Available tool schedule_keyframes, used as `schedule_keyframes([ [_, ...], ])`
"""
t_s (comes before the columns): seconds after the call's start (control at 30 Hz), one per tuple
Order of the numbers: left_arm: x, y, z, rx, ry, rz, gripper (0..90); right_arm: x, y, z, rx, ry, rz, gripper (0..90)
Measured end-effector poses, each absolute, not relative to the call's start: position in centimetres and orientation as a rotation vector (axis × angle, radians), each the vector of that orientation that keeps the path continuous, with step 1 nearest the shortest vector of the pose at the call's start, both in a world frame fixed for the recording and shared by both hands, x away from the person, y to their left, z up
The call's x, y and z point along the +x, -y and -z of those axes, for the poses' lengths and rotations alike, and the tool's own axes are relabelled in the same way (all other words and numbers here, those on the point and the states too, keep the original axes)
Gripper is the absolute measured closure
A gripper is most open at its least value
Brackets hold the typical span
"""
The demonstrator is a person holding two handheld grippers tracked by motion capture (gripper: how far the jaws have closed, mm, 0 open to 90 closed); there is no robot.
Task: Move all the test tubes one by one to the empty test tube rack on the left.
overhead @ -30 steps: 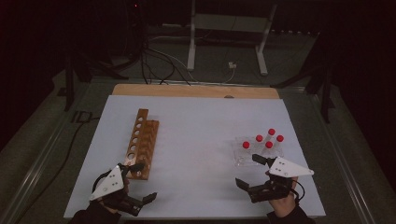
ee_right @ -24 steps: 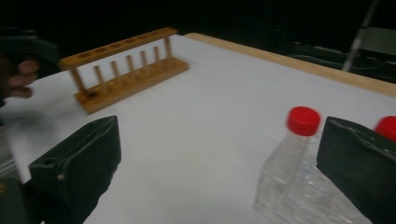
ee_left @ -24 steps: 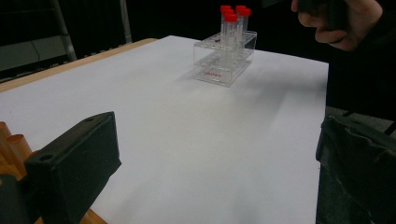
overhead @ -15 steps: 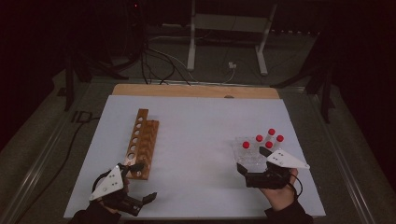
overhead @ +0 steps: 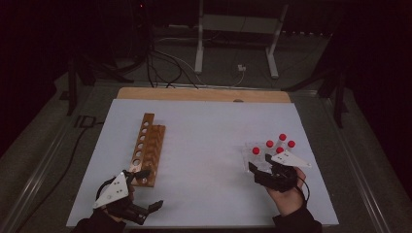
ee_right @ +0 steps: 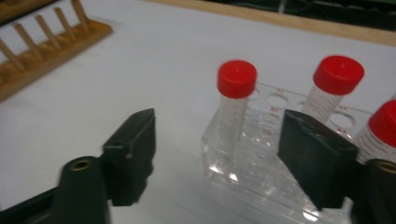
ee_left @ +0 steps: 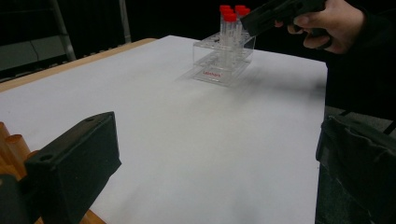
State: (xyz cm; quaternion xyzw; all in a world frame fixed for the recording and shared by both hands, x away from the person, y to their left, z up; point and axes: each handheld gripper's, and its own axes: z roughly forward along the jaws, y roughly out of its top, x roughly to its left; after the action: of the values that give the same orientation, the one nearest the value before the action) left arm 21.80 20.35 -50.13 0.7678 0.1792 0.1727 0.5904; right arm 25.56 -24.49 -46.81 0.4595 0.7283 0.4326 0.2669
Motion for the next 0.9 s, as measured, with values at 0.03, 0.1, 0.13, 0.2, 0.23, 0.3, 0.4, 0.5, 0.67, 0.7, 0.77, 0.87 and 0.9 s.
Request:
schedule_keyframes([
  [0.03, 21.8, -20.4, 50.1, 1.788, -0.418, -0.402, 0.4, 25.6, 24.4, 46.8, 1.245, -1.968, -1.159, 36.7],
  [0.1, 21.8, -20.4, 50.1, 1.788, -0.417, -0.402, 0.4, 25.8, 24.4, 46.9, 1.248, -1.972, -1.146, 42.9],
  [0.13, 21.8, -20.4, 50.1, 1.788, -0.417, -0.403, 0.4, 25.8, 24.4, 46.9, 1.248, -1.972, -1.146, 42.9],
  [0.2, 21.8, -20.4, 50.1, 1.788, -0.417, -0.403, 0.4, 25.9, 24.3, 47.0, 1.257, -1.966, -1.131, 46.6],
  [0.23, 21.8, -20.3, 50.1, 1.788, -0.417, -0.403, 0.4, 26.0, 24.3, 47.0, 1.261, -1.968, -1.121, 48.1],
  [0.3, 21.8, -20.3, 50.1, 1.788, -0.417, -0.402, 0.4, 26.2, 24.3, 47.1, 1.275, -1.962, -1.115, 50.3],
  [0.4, 21.8, -20.3, 50.1, 1.788, -0.417, -0.4, 0.4, 26.5, 24.2, 47.2, 1.281, -1.964, -1.102, 54.5],
  [0.5, 21.8, -20.3, 50.1, 1.787, -0.416, -0.401, 0.4, 26.8, 24.1, 47.2, 1.283, -1.969, -1.099, 60.4],
  [0.67, 21.7, -20.3, 50.1, 1.789, -0.415, -0.4, 0.4, 27.2, 23.8, 47.4, 1.282, -1.972, -1.079, 62.9],
  [0.7, 21.7, -20.3, 50.1, 1.789, -0.415, -0.399, 0.4, 27.3, 23.7, 47.4, 1.283, -1.97, -1.07, 63.7],
  [0.77, 21.7, -20.3, 50.1, 1.79, -0.414, -0.399, 0.4, 27.6, 23.7, 47.5, 1.29, -1.972, -1.058, 65.3],
  [0.87, 21.7, -20.3, 50.1, 1.789, -0.413, -0.399, 0.4, 27.8, 23.6, 47.7, 1.292, -1.972, -1.044, 69.3],
  [0.9, 21.7, -20.3, 50.1, 1.789, -0.414, -0.397, 0.4, 27.9, 23.5, 47.7, 1.29, -1.976, -1.042, 69.6],
])
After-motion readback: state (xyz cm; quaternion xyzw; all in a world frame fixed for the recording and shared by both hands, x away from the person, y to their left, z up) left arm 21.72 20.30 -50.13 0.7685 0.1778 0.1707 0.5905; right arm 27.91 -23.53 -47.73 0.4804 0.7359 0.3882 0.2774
